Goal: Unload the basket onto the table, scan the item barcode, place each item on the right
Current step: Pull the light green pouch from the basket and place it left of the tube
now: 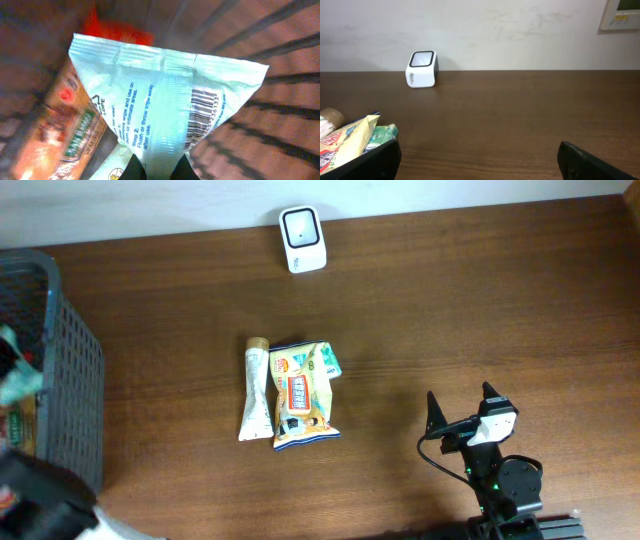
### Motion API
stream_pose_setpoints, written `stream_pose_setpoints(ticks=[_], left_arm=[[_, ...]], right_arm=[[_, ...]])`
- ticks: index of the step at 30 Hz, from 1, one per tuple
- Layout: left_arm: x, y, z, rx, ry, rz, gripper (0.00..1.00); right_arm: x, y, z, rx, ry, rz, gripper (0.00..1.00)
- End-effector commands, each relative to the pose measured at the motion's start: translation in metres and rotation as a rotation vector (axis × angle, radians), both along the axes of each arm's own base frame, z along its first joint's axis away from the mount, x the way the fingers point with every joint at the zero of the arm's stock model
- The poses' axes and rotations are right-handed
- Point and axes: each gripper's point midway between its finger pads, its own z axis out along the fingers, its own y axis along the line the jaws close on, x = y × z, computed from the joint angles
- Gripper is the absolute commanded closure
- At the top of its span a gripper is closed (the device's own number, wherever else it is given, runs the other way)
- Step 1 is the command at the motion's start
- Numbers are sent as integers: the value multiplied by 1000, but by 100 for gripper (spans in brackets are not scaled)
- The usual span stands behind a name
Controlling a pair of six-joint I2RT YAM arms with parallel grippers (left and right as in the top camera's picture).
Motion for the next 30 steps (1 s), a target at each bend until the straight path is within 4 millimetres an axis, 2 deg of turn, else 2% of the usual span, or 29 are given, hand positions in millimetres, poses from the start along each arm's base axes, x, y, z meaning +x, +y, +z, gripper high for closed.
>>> stream_pose_setpoints(ticks=[1, 2, 3, 4, 5, 6, 7, 9, 12, 14, 16, 17, 18, 19, 20, 21, 22, 23, 24, 25, 26, 27, 28, 30], left_arm=[[-3, -79, 173, 169, -395, -96, 100], [-9, -101, 198, 207, -445, -133, 100], [-15, -134, 219, 230, -490, -194, 100], [-15, -163, 222, 212, -498, -262, 100], [-13, -180, 218, 192, -485, -305, 100], [-9, -218, 197, 135, -424, -402, 100], [-5, -243, 172, 90, -357, -471, 100], [5, -293, 98, 1, -180, -599, 100], [5, -337, -29, -121, 92, -632, 100], [-1, -358, -86, -166, 202, -670, 100], [-8, -378, -132, -190, 296, -710, 97], [-11, -387, -149, -193, 339, -731, 62], [-13, -392, -159, -194, 362, -742, 36], [-14, -394, -164, -194, 371, -747, 19], [-12, -394, -163, -193, 363, -748, 12], [-4, -394, -154, -190, 336, -746, 10], [7, -394, -136, -184, 296, -744, 9], [21, -392, -109, -169, 243, -740, 8], [38, -388, -64, -122, 161, -731, 6], [45, -385, -39, -91, 115, -732, 6], [53, -379, 2, -35, 42, -720, 5], [58, -367, 44, 40, -32, -687, 2], [59, -350, 78, 124, -88, -637, 0], [55, -307, 132, 279, -178, -505, 1]], right_arm=[[0, -3, -2, 4, 1, -15, 2], [0, -3, -2, 3, 1, -15, 2], [0, -3, -2, 3, 1, -15, 2], [0, -3, -2, 4, 1, -15, 2], [0, -3, -2, 3, 1, -15, 2], [0, -3, -2, 4, 1, -15, 2], [0, -3, -2, 4, 1, -15, 2], [0, -3, -2, 3, 1, -15, 2], [0, -3, -2, 3, 1, -15, 2], [0, -3, -2, 4, 1, -15, 2], [0, -3, -2, 3, 1, -15, 1], [0, -3, -2, 4, 1, -15, 2], [0, -3, -2, 4, 1, -15, 2], [0, -3, -2, 3, 1, -15, 2], [0, -3, -2, 4, 1, -15, 2], [0, -3, -2, 4, 1, -15, 2], [0, -3, -2, 4, 1, -15, 1], [0, -3, -2, 4, 1, -15, 2], [0, -3, -2, 3, 1, -15, 2], [0, -3, -2, 4, 1, -15, 2], [0, -3, -2, 3, 1, -15, 1], [0, -3, -2, 4, 1, -15, 2], [0, -3, -2, 3, 1, -15, 2], [0, -3, -2, 4, 1, -15, 2]])
